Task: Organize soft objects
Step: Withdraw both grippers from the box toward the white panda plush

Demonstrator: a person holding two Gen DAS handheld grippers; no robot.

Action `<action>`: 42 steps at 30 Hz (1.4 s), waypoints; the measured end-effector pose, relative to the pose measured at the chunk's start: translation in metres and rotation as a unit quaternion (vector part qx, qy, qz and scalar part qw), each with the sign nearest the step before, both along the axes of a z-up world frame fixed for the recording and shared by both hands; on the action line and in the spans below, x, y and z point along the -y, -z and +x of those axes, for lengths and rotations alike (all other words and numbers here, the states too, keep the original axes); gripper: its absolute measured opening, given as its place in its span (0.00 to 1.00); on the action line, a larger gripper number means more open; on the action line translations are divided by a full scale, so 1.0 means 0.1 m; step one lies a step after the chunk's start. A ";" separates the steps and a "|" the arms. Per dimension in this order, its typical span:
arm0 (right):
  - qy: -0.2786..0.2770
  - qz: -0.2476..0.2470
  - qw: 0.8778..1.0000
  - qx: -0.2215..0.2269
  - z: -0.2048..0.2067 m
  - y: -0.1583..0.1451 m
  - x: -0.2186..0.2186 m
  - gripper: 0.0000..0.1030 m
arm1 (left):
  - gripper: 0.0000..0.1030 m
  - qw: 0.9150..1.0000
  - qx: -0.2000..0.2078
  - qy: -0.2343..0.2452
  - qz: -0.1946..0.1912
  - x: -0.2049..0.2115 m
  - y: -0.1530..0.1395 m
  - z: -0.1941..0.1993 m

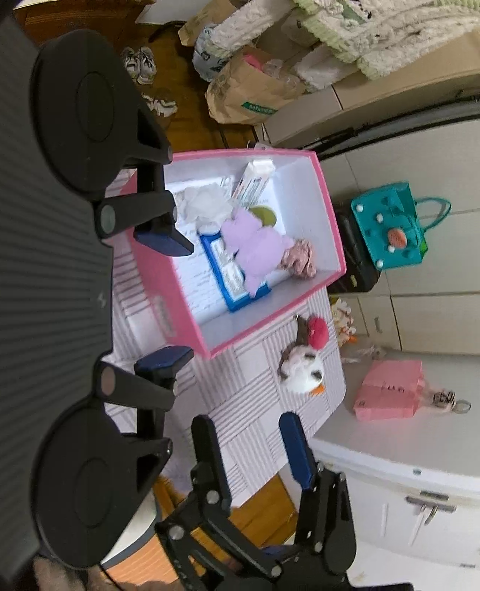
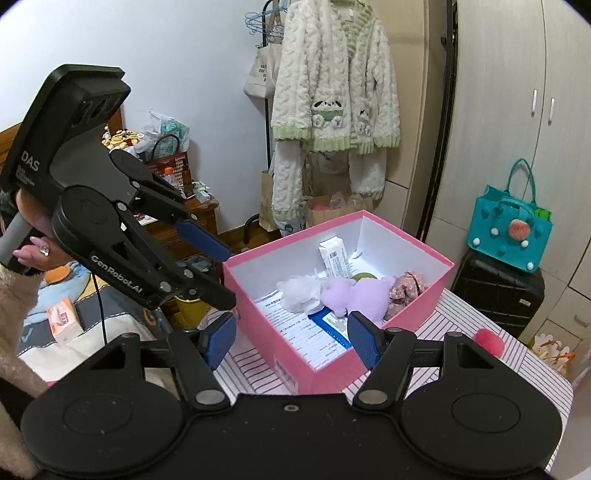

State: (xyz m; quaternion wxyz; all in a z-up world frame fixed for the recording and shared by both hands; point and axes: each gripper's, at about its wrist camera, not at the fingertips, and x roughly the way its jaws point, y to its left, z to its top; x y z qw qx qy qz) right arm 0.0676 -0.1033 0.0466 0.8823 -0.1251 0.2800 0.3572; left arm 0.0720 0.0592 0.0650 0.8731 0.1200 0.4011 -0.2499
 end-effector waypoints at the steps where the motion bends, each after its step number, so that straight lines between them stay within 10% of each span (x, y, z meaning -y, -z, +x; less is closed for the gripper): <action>1: 0.000 0.000 1.000 0.001 -0.05 -0.01 0.01 0.69 | 0.52 1.000 -0.002 0.007 0.000 0.02 0.00 -0.04; 27: 0.092 0.013 0.995 -0.043 -0.66 0.49 1.03 0.70 | 0.60 0.992 -0.019 0.123 0.027 0.87 0.26 -0.37; 42: 0.132 0.084 0.988 -0.008 -0.47 0.84 1.42 0.71 | 0.60 0.987 0.078 0.106 -0.097 1.22 0.50 -0.11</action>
